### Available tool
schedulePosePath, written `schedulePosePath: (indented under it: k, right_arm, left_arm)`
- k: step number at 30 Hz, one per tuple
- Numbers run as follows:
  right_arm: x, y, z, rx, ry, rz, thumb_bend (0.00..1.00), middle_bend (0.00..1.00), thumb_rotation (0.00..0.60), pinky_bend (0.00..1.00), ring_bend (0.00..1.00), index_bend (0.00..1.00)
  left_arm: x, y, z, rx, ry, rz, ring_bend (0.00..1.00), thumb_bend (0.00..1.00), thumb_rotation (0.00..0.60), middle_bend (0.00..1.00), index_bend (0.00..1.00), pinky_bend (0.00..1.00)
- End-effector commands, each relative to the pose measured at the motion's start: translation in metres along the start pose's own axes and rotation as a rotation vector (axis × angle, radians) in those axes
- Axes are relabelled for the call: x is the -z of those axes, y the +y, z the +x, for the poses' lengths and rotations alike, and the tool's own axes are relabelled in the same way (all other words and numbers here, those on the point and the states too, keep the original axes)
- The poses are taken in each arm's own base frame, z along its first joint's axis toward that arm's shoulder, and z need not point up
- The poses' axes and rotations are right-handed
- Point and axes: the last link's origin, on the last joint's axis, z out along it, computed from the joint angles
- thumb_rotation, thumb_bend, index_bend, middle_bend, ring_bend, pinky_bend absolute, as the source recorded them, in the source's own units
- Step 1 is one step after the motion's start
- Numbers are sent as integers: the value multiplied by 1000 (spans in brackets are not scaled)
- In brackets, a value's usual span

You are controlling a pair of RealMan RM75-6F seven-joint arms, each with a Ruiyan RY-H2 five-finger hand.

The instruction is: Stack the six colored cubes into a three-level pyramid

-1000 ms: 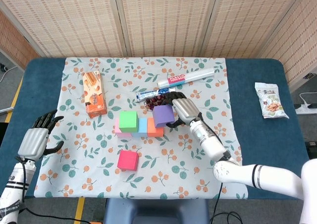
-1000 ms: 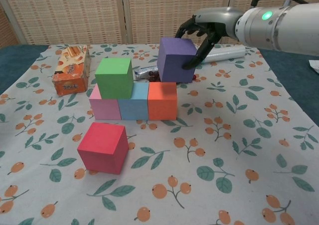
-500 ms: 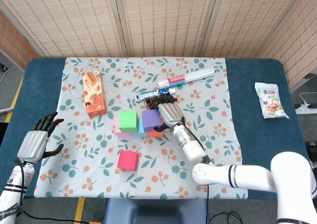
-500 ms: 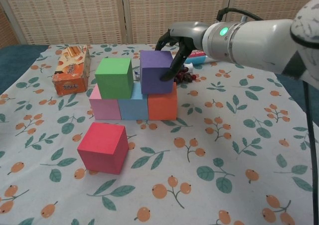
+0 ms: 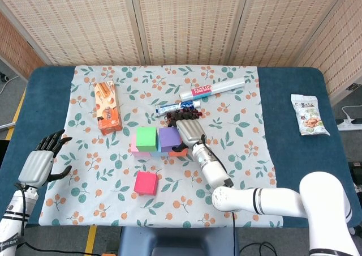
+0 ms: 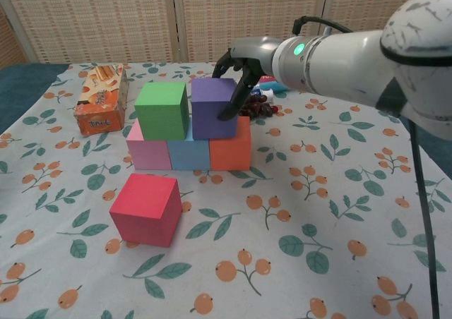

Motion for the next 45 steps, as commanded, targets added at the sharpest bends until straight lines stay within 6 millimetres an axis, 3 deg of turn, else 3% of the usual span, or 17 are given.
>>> schedulePosePath:
  k: [1, 30, 40, 45]
  right_arm:
    - [-1, -3, -1, 7, 0, -2, 206, 89, 600, 0, 0, 382]
    - [-6, -16, -6, 38, 31, -48, 208, 86, 600, 0, 0, 338]
    - [-4, -14, -9, 50, 16, -50, 208, 77, 600, 0, 0, 136]
    - [-1, -14, -10, 48, 1, -44, 208, 77, 600, 0, 0, 99]
  left_arm:
    - [0, 0, -1, 4, -3, -2, 0, 311, 600, 15, 170, 98]
    - [0, -5, -3, 24, 1, -7, 0, 310, 600, 5, 169, 98]
    - [0, -6, -4, 29, 5, -4, 0, 309, 600, 0, 160, 98]
    - [1, -7, -4, 31, 7, -3, 0, 312, 600, 0, 158, 98]
